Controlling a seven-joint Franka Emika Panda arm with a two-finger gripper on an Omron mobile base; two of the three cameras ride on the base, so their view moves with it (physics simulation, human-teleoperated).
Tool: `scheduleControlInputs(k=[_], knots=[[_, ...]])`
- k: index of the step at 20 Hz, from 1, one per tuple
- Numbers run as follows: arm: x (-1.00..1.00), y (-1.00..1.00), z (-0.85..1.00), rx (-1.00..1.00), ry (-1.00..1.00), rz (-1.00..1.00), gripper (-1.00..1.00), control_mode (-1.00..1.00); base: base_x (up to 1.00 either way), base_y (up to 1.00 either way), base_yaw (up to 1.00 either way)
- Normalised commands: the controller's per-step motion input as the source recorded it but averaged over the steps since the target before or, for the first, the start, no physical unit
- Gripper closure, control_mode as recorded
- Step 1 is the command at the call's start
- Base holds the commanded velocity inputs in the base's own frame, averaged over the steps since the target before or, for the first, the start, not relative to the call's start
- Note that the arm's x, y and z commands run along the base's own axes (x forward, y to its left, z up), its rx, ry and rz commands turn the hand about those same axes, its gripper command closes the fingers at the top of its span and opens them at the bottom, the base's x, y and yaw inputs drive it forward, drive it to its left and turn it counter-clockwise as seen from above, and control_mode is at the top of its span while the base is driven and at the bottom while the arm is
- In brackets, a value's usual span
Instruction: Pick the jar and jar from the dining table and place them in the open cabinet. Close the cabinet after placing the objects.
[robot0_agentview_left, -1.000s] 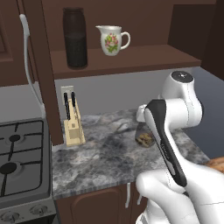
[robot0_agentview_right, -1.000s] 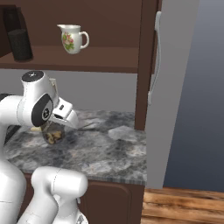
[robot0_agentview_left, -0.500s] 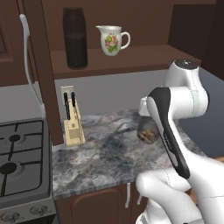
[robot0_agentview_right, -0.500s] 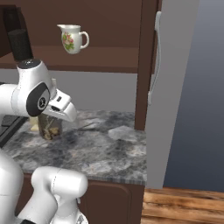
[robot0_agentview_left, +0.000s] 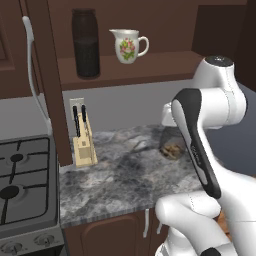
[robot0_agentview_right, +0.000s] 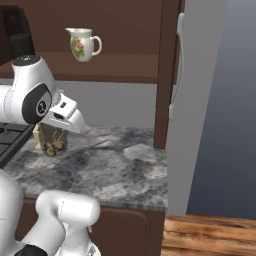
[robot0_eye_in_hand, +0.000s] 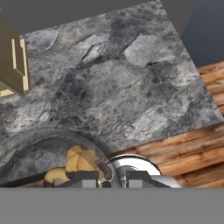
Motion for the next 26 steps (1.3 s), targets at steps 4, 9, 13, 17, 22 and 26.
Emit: scheduleControlInputs(k=[4,9,13,17,22,26], knots=[[-0.12,0.00,0.19,-0.01,0.00,-0.03,1.00,-1.00,0.00,0.00,0.00],[-0.05,-0.02,0.20,-0.03,0.00,-0.16,1.00,-1.00,0.00,0.00,0.00],[-0.04,-0.05,0.21,0.00,0.00,-0.26,1.00,-1.00,0.00,0.00,0.00],[-0.02,-0.03,0.23,0.00,0.00,-0.24,1.00,-1.00,0.00,0.00,0.00],[0.00,-0.06,0.24,0.00,0.00,-0.22,1.00,-1.00,0.00,0.00,0.00],[0.00,-0.08,0.20,-0.01,0.00,-0.25,1.00,-1.00,0.00,0.00,0.00]])
